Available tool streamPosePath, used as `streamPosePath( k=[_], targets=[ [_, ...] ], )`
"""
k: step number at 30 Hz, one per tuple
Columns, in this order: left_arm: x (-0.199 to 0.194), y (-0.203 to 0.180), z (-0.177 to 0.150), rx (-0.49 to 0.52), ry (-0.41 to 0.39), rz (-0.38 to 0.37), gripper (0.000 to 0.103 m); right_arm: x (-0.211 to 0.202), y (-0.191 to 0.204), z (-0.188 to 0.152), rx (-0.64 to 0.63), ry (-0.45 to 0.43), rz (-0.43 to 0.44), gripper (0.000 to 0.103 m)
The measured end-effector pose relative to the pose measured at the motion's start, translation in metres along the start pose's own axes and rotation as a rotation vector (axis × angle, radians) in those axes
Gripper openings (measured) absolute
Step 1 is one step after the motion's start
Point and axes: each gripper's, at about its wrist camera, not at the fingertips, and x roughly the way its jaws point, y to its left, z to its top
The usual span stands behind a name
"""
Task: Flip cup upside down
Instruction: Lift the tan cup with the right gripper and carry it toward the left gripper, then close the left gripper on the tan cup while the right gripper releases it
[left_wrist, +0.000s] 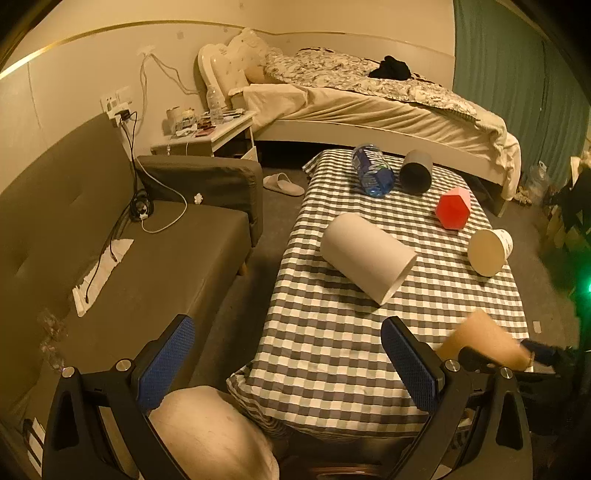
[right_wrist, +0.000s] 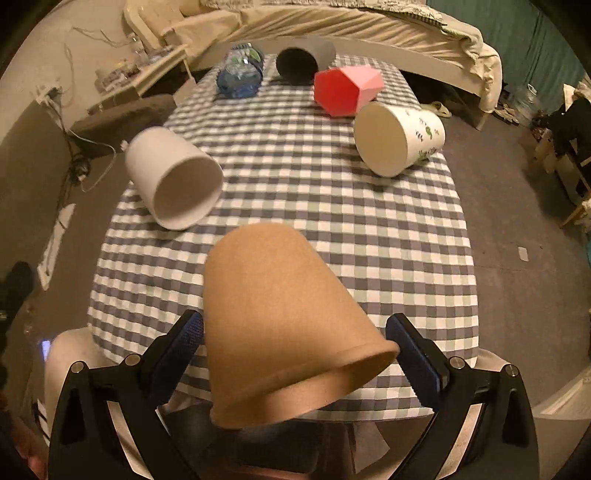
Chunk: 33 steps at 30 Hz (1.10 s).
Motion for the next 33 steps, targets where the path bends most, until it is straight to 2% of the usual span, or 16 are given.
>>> streamPosePath(
  k=[5,11,16,19,23,26,30,33],
  targets=[
    [-0.003,-0.021,0.005,0.037,0.003,-0.004,0.103,-0.025,-0.013,0.007,-0.006,-0.063,0.02,0.1],
    [-0.005,-0.061,0.008,0.104,0.028,-0.057,0.103,-0.055,-0.055,0.012,0.02,-0.119,0.009,0.1],
    [0.004,-0.097,0.011,0.096,0.107,-0.146,0.103,-0.066,-0.097,0.007,0.02,-0.122,-0.064,0.1],
    [0.011,-0.117,0.011,0.099,0.146,-0.169,0.103,-0.068,-0.121,-0.001,0.024,-0.12,-0.091,0.1],
    [0.026,-0.144,0.007,0.126,0.212,-0.138,0.103,-0.068,-0.143,-0.01,0.042,-0.114,-0.094,0.1],
    [0.036,-0.159,0.003,0.142,0.257,-0.156,0.103,-0.062,-0.156,-0.015,0.07,-0.099,-0.092,0.1],
    [0.05,-0.174,-0.005,0.186,0.309,-0.14,0.103,-0.052,-0.164,-0.021,0.089,-0.076,-0.083,0.1],
    [0.062,-0.179,-0.011,0.179,0.369,-0.157,0.103,-0.049,-0.164,-0.023,0.072,-0.073,-0.114,0.1]
  ],
)
